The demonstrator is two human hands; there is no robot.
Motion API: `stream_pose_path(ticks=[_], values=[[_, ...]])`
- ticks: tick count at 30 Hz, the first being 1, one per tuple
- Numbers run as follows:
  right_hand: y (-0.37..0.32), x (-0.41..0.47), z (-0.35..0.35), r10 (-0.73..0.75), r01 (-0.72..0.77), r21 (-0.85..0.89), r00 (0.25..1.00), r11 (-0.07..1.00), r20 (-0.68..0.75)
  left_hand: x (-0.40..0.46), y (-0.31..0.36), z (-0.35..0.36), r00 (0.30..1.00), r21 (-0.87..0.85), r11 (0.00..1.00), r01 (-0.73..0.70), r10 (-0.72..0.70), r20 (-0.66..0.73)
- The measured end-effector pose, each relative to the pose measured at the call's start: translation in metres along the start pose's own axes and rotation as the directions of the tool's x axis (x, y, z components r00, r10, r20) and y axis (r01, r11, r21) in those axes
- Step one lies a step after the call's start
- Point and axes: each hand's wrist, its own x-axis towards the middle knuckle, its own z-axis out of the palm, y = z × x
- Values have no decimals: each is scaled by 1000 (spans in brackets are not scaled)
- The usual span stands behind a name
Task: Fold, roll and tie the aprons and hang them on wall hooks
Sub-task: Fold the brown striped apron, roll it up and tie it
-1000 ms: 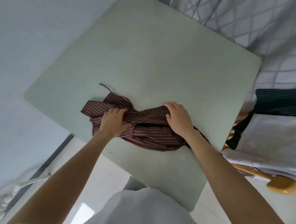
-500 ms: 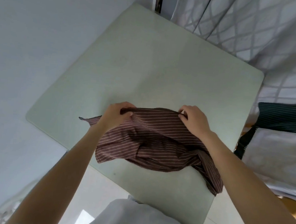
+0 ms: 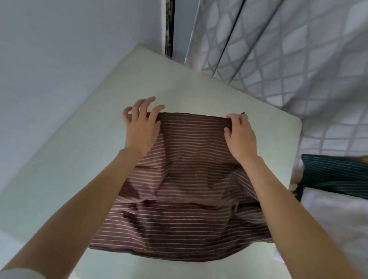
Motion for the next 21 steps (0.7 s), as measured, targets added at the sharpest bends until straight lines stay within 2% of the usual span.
stream_pose_path(ticks=[2, 4, 6, 8, 11, 15, 21], values=[[4, -6, 20, 45, -53, 64, 991, 997, 124, -15, 10, 11, 1000, -45, 999, -19, 20, 23], [10, -20, 41, 19, -19, -5, 981, 1000, 195, -37, 14, 26, 977, -69, 998, 15, 0, 214], [15, -34, 61, 11, 16, -86, 951, 996, 310, -52, 9, 46, 872, -27, 992, 126, -98, 479], [19, -42, 81, 51, 4, -129, 906, 992, 420, -56, -1, 68, 778, 55, 983, 175, -172, 605], [27, -38, 105, 127, -54, -158, 858, 986, 497, -46, -16, 91, 729, 102, 980, 171, -196, 656], [37, -21, 125, 146, -53, -188, 841, 981, 520, -32, -36, 112, 711, 132, 974, 182, -223, 667], [29, 24, 146, 48, 66, -198, 852, 978, 522, -26, -67, 123, 747, 164, 952, 258, -304, 591]])
